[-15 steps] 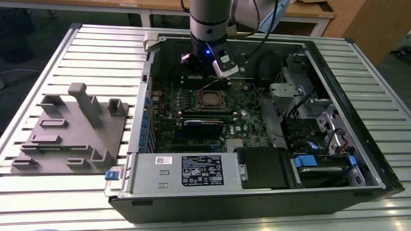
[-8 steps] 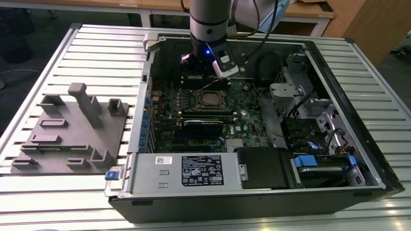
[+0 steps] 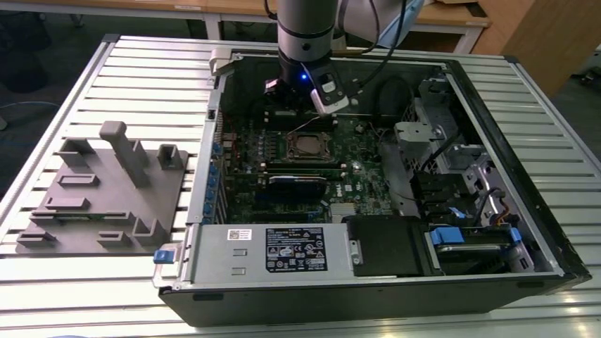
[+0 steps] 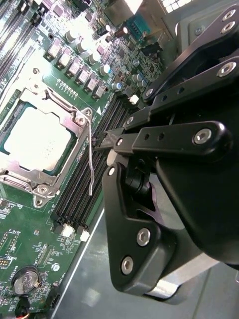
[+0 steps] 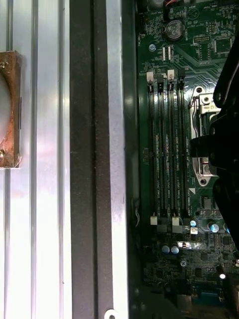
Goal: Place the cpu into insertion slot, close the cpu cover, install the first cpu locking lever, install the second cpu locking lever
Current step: 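Install the first cpu locking lever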
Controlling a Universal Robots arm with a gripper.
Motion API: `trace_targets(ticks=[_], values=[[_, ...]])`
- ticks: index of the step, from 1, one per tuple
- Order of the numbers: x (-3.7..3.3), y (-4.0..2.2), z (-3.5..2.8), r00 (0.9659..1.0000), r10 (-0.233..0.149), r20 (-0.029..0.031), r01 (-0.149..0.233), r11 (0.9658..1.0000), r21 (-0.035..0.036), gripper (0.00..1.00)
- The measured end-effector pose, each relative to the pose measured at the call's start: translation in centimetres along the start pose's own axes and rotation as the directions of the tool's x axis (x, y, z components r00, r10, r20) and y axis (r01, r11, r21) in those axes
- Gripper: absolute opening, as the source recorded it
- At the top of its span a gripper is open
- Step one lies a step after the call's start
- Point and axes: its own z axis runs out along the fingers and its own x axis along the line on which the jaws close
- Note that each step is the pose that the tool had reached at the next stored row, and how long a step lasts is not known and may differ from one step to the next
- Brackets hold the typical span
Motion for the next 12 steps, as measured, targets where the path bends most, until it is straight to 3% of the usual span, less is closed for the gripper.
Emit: trace_targets(ticks=[5,8,12], values=[[0.02,0.21,0.22,0.9999,0.017,0.0035,-0.017,0.9999,0.0009,0.11],[0.02,0.2,0.32,0.9984,0.056,0.0114,-0.056,0.9984,0.0025,0.11],[0.02,0.18,0.46,0.9936,0.111,0.0229,-0.111,0.9938,0.004,0.11]])
